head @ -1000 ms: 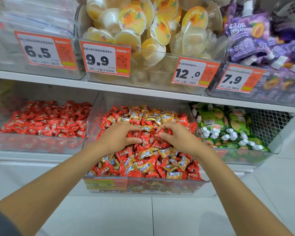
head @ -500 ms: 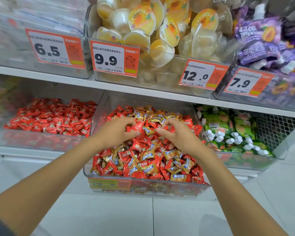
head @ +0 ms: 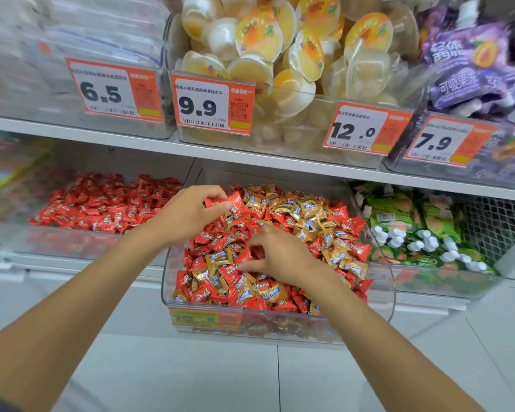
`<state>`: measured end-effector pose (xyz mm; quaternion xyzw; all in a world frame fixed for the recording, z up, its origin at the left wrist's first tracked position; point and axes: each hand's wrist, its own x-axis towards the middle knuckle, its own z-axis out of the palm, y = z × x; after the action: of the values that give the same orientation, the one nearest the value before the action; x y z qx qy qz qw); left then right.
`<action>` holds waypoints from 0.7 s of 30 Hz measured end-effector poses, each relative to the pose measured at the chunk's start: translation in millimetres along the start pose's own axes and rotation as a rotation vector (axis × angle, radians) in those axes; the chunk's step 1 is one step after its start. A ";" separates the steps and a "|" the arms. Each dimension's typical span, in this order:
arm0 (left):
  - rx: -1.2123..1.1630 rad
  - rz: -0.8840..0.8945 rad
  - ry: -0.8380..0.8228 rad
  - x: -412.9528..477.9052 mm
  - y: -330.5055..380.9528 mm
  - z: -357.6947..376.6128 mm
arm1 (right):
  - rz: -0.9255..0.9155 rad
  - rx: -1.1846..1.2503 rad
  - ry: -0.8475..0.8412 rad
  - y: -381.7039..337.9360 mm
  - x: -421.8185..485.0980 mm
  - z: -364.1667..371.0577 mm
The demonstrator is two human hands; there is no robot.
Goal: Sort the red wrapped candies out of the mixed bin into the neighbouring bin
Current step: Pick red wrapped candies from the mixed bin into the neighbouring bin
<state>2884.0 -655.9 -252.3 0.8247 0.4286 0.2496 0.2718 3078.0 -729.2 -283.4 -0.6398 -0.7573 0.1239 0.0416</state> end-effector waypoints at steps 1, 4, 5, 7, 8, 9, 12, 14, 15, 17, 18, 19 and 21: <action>-0.008 0.004 0.001 -1.3 0.0 -1.3 | -0.010 0.002 -0.023 -0.7 1.8 1.3; -0.057 -0.001 0.030 -4.6 -1.0 -5.9 | -0.038 0.300 0.023 5.5 1.7 -4.7; -0.080 -0.012 0.043 -5.4 -1.9 -7.7 | -0.019 0.397 0.051 9.1 0.9 -8.7; -0.141 -0.032 0.057 -7.3 -3.0 -11.3 | 0.010 0.550 0.075 13.9 -1.6 -15.2; -0.182 -0.042 0.063 -8.2 -2.5 -12.4 | 0.016 0.586 0.068 14.0 -2.8 -16.1; -0.219 -0.053 0.073 -8.8 -1.9 -13.4 | 0.010 0.591 0.055 12.2 -4.5 -16.7; -0.281 -0.109 0.118 -8.2 2.2 -17.3 | -0.004 0.447 0.044 6.1 -3.8 -16.4; -0.322 -0.138 0.142 -7.8 4.7 -19.9 | -0.013 0.361 0.075 1.7 -0.9 -18.9; -0.338 -0.150 0.151 -7.5 5.2 -20.4 | -0.019 0.374 0.063 -2.0 0.1 -18.3; -0.349 -0.159 0.163 -7.7 4.3 -20.7 | -0.046 0.429 -0.024 -15.0 -1.4 -12.3; -0.344 -0.159 0.165 -7.9 3.8 -20.0 | -0.062 0.403 -0.083 -21.0 -1.0 -5.9; -0.341 -0.157 0.173 -7.7 2.4 -19.2 | -0.083 0.333 -0.138 -26.4 -0.3 1.2; -0.372 -0.151 0.178 -8.3 -0.1 -19.4 | -0.104 0.192 -0.184 -31.2 5.7 13.0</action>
<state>2867.2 -658.3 -239.8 0.7006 0.4580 0.3752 0.3983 3044.2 -730.1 -289.0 -0.5786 -0.7749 0.2515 0.0392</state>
